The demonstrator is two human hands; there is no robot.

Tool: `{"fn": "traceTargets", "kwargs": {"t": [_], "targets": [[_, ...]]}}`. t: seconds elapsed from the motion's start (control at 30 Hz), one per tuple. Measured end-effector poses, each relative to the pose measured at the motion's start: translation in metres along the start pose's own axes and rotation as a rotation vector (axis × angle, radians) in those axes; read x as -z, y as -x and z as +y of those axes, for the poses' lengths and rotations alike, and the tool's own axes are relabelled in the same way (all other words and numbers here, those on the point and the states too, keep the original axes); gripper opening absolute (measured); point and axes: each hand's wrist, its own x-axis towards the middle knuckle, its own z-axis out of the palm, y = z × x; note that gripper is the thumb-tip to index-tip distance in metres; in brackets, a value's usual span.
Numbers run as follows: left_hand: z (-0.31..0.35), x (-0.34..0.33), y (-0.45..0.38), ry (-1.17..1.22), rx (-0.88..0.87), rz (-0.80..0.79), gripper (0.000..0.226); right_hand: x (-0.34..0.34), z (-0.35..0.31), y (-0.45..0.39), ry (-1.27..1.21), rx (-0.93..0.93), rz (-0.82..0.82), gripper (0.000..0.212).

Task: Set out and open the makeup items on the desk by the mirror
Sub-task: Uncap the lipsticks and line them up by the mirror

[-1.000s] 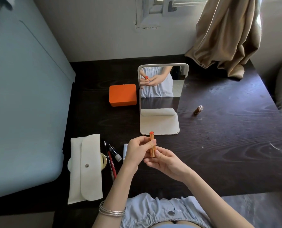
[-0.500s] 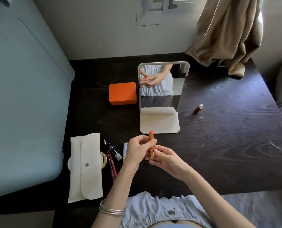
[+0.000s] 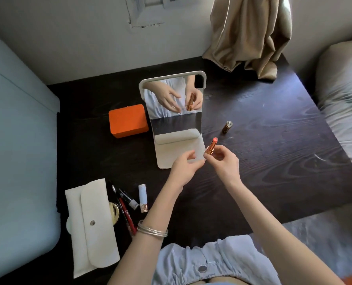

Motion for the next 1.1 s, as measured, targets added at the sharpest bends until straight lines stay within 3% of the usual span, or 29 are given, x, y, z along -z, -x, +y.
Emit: {"fn": "traceTargets", "kwargs": {"t": [0.2,0.43,0.67,0.93,1.1], "targets": [[0.001,-0.011,-0.027,0.037,0.085,-0.01,0.049,-0.01,0.015,-0.056,0.131,-0.095,0.138,0.015],[0.032,-0.03,-0.069,0.164,0.091,-0.104,0.066,-0.025,0.018,-0.087,0.22,-0.15,0.148,0.024],[0.033,-0.031,-0.09,0.245,0.209,-0.141,0.063,-0.033,0.038,-0.088,0.196,-0.089,0.174,0.021],[0.048,-0.033,-0.085,0.299,0.133,-0.144,0.054,-0.039,0.036,-0.098,0.092,-0.109,0.201,0.025],[0.047,-0.031,-0.085,0.348,0.192,-0.116,0.053,-0.036,0.033,-0.093,0.0,-0.174,0.201,0.035]]}}
